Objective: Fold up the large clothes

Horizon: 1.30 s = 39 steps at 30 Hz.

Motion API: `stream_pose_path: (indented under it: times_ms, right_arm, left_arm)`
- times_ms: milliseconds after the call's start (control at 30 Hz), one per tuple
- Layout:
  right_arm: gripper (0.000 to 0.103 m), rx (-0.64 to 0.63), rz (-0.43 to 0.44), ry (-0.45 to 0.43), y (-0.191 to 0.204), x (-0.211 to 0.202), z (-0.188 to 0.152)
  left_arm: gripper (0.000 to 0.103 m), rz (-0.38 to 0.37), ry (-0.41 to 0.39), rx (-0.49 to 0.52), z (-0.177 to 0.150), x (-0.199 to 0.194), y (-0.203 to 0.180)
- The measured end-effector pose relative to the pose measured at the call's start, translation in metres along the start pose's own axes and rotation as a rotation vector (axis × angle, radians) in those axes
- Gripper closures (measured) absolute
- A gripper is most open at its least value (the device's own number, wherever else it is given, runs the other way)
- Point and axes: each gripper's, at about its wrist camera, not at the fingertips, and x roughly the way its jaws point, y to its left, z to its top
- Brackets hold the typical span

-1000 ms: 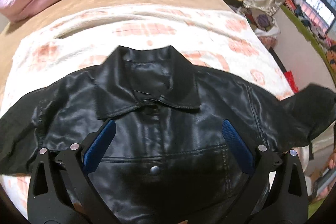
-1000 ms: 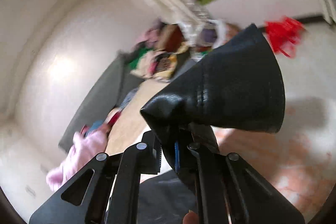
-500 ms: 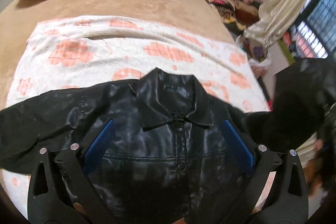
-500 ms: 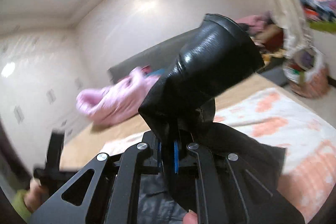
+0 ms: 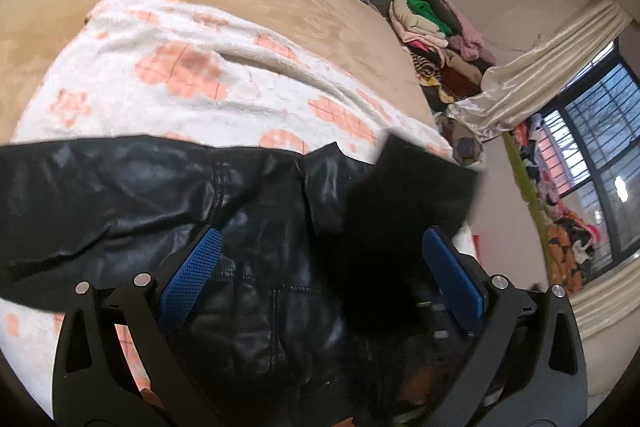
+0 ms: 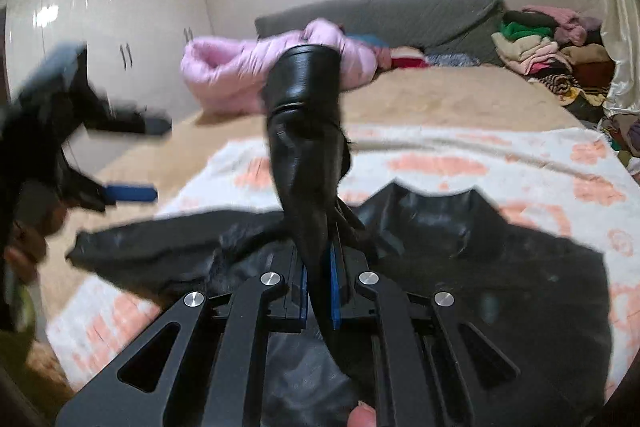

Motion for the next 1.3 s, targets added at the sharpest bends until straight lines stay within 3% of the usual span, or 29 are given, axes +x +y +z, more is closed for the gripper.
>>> stream_pose_path:
  times_ms: [200,267,300,333,467,600,667,733,767,833,867,933,1067,1167,1300]
  right_arm:
    - [0.083,-0.059,-0.018,0.126,0.034,0.039,-0.039]
    - [0.051,-0.076,0.026,0.169,0.040,0.044,-0.050]
    - [0.012,-0.080,0.048,0.194,0.043,0.045,-0.055]
    - [0.005,-0.084,0.069,0.201,0.047,0.040,-0.058]
    - [0.006,-0.143,0.088,0.184,0.052,0.013,-0.064]
    - [0.006,-0.108,0.077,0.151,0.033,-0.018,-0.064]
    - [0.008,-0.062,0.056,0.137,0.017,-0.028,-0.064]
    - [0.033,-0.025,0.031,0.134,0.004,-0.035,-0.063]
    - [0.036,0.001,0.011,0.140,-0.007,-0.039,-0.062]
    - [0.044,0.027,-0.024,0.148,-0.019,-0.043,-0.063]
    - [0.048,0.051,-0.047,0.150,-0.030,-0.048,-0.063]
    - [0.056,0.084,-0.072,0.147,-0.047,-0.057,-0.064]
    - [0.060,0.150,-0.144,0.103,-0.082,-0.081,-0.058]
    - [0.060,0.188,-0.217,0.078,-0.107,-0.087,-0.050]
    - [0.073,0.253,-0.296,0.138,-0.136,-0.066,-0.047]
  left_arm:
    - [0.008,-0.036,0.031,-0.038,-0.014,0.013,0.020]
    - [0.008,-0.037,0.053,-0.055,-0.019,0.020,0.027]
    - [0.008,-0.037,0.068,-0.060,-0.023,0.025,0.031]
    - [0.008,-0.033,0.077,-0.060,-0.025,0.029,0.033]
    - [0.008,0.007,0.131,-0.049,-0.035,0.049,0.045]
    - [0.010,-0.002,0.171,-0.067,-0.049,0.068,0.052]
    - [0.021,0.004,0.160,-0.068,-0.050,0.073,0.052]
    - [0.043,0.002,0.159,-0.076,-0.049,0.078,0.051]
    - [0.050,0.000,0.160,-0.076,-0.049,0.081,0.050]
    - [0.089,0.033,0.150,-0.052,-0.050,0.086,0.045]
    - [0.098,0.050,0.133,-0.021,-0.049,0.085,0.041]
    - [0.102,-0.003,0.104,0.012,-0.047,0.075,0.031]
    - [0.102,-0.109,-0.003,0.131,-0.041,0.028,-0.002]
    - [0.102,-0.065,-0.076,0.244,-0.044,0.010,-0.011]
    - [0.102,0.006,-0.041,0.241,-0.050,0.036,0.016]
